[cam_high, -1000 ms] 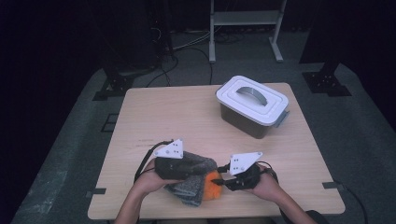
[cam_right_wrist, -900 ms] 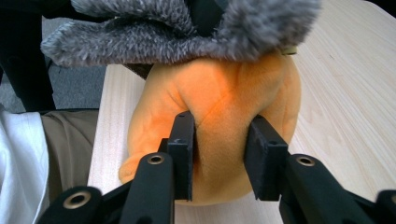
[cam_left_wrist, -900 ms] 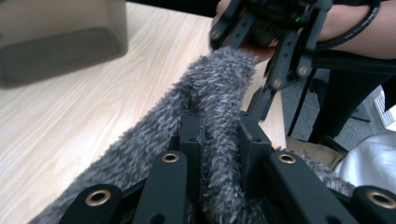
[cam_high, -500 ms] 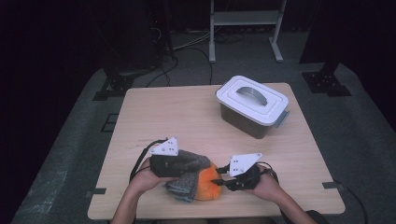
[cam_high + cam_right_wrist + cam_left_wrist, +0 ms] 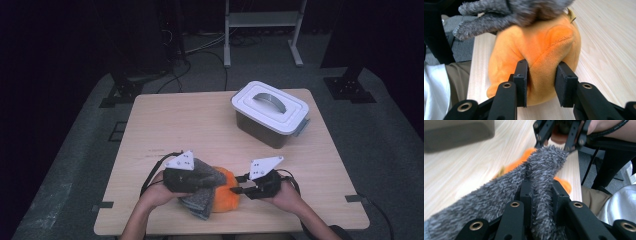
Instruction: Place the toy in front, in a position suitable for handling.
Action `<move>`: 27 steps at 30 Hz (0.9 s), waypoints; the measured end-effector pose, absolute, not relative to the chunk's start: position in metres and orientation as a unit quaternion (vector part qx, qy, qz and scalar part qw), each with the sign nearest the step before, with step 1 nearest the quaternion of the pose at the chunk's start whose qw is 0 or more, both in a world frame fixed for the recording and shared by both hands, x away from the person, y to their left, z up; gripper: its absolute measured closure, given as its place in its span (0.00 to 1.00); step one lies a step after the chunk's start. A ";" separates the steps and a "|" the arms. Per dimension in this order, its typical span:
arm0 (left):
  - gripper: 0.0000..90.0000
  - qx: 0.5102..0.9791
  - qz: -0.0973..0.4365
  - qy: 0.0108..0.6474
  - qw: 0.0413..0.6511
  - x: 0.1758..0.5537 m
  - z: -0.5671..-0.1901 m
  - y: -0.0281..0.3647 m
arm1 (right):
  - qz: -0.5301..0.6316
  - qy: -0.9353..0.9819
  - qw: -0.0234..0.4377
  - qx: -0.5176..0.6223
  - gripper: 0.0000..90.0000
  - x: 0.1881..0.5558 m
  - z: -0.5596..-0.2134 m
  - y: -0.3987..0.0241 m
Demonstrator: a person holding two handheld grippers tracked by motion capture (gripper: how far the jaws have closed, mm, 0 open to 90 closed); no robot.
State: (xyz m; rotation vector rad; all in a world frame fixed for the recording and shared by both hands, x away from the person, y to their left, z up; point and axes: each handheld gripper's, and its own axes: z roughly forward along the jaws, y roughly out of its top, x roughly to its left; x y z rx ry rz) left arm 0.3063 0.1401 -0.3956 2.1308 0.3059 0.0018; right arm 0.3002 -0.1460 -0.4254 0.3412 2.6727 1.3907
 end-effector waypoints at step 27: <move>0.83 0.864 0.058 0.162 0.473 0.317 -0.409 0.148 | 0.449 0.887 0.101 0.021 0.34 0.290 -0.432 -0.141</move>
